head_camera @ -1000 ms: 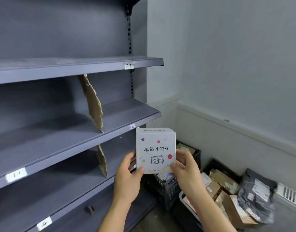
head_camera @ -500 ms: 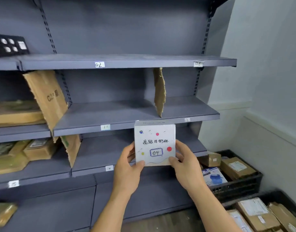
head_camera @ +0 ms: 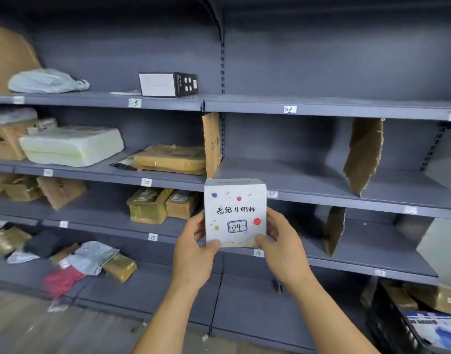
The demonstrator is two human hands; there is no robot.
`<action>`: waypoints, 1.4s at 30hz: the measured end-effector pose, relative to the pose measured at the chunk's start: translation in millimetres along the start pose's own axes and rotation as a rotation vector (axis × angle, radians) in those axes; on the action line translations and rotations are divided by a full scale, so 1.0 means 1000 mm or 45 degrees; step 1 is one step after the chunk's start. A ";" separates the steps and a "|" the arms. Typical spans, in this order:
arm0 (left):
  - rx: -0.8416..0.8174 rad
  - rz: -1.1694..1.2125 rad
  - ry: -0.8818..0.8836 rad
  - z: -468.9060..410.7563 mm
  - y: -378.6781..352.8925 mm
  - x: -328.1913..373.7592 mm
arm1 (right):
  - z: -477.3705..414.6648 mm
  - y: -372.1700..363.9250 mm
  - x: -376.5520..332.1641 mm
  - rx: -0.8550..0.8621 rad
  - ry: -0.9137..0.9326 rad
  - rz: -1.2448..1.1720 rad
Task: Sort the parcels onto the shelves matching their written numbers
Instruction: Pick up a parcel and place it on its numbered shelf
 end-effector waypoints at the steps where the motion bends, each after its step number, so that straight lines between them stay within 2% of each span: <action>1: 0.016 0.003 0.000 -0.006 0.017 0.000 | 0.001 -0.017 -0.007 -0.019 0.008 0.002; 14: 0.174 -0.047 -0.065 -0.075 0.211 -0.018 | 0.022 -0.210 -0.082 -0.178 0.082 0.010; 23: 0.278 -0.049 -0.064 -0.116 0.299 -0.028 | 0.013 -0.309 -0.115 -0.302 0.137 -0.020; 30: 0.370 -0.092 -0.047 -0.174 0.353 -0.040 | -0.026 -0.393 -0.126 -0.366 0.154 -0.048; 42: 0.475 -0.177 -0.081 -0.336 0.443 -0.046 | -0.139 -0.550 -0.173 -0.428 0.252 -0.099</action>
Point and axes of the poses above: each hand's wrist, its own z-axis away from the middle knuckle, its own y-axis out of the back of the hand, x = y × z, the point moved 2 cm from there along -z, towards the middle knuckle, and after that the axes turned 6 degrees about x, right-handed, at the moved point
